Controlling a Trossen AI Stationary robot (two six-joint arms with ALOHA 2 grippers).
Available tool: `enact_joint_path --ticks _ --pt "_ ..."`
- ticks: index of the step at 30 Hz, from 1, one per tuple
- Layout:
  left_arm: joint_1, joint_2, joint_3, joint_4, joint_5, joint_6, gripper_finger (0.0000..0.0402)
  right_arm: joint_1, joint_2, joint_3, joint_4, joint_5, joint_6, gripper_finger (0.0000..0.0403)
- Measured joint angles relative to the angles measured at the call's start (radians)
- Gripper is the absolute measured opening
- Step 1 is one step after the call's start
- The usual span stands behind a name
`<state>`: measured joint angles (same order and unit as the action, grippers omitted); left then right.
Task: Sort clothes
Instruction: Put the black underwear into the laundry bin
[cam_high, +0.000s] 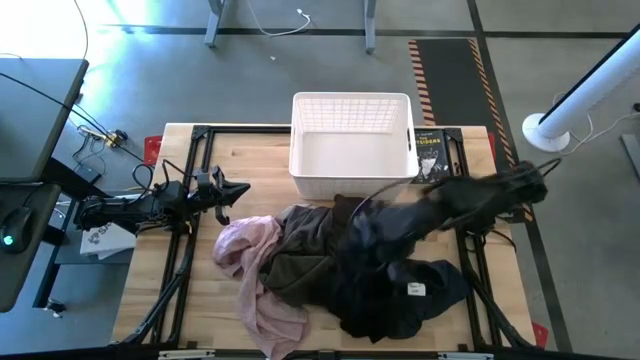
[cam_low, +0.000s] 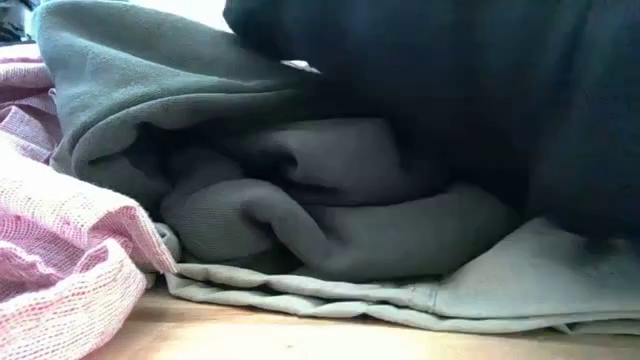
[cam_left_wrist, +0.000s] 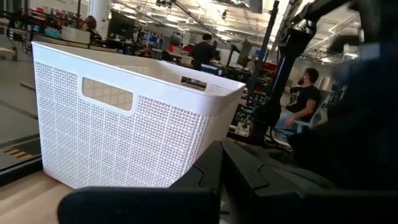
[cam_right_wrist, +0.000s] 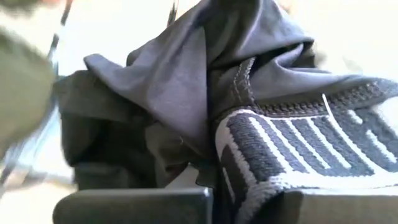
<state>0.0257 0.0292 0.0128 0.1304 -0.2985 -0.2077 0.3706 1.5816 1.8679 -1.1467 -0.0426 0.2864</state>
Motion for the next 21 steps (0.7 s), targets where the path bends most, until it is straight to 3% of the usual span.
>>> enact_joint_path --ticks 4,9,12,21 --pt "0.000 0.000 0.000 0.001 0.000 0.000 0.0003 -0.015 -0.060 0.123 0.010 0.166 -0.042 0.0005" --pt "0.000 0.000 0.000 0.000 0.000 0.000 0.0003 -0.059 -0.067 0.129 0.005 0.094 -0.024 0.0005" --pt "0.000 0.000 0.000 0.001 0.000 0.000 0.0003 -0.070 -0.029 0.040 0.008 0.033 -0.022 0.0005" --pt "0.000 0.000 0.000 0.001 0.000 0.000 0.0003 -0.109 0.107 -0.339 0.231 0.031 -0.070 0.0036"
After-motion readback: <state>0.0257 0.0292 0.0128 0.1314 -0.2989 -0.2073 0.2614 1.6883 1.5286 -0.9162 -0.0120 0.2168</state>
